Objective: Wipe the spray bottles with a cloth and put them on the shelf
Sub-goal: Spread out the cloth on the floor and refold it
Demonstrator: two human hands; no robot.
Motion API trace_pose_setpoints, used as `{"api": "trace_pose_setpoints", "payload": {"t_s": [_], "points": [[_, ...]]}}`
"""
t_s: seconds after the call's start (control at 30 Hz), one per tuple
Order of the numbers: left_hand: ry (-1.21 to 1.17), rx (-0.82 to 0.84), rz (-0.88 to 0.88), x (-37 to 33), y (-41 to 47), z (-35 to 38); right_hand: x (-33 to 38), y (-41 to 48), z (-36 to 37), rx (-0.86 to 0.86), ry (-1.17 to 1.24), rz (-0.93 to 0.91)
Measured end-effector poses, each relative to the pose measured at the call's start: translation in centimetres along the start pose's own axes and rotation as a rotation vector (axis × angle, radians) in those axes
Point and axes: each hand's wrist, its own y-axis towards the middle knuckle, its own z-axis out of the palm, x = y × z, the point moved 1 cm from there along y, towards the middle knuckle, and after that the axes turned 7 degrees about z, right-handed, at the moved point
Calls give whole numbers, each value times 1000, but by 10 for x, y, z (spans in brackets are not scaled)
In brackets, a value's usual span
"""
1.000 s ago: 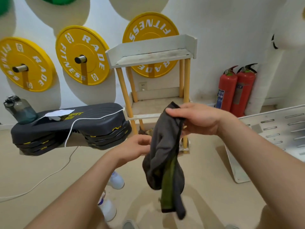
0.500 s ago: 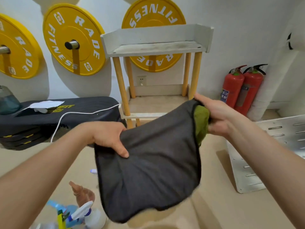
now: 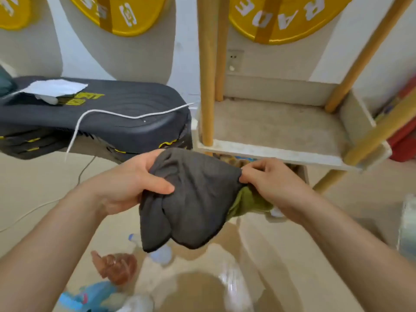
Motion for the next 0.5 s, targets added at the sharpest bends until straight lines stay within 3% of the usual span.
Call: {"api": "trace_pose_setpoints", "payload": {"t_s": [0.1,0.17,0.23,0.37,0.5], "points": [[132,-295,102,-19,-4,-22,49,1,30,-4,198,6],[103,-225,144,-39,-8,-23,88,-2,53,43,253,-10],[226,-202,188,-54,-8,-22,127,-7,71,78,242,-51],[633,-569,136,-96,2,-39,188,-19,81,250,275,-117],[547,-598,118,-145,33,-48,216,-21,64,213,283,-81]]}}
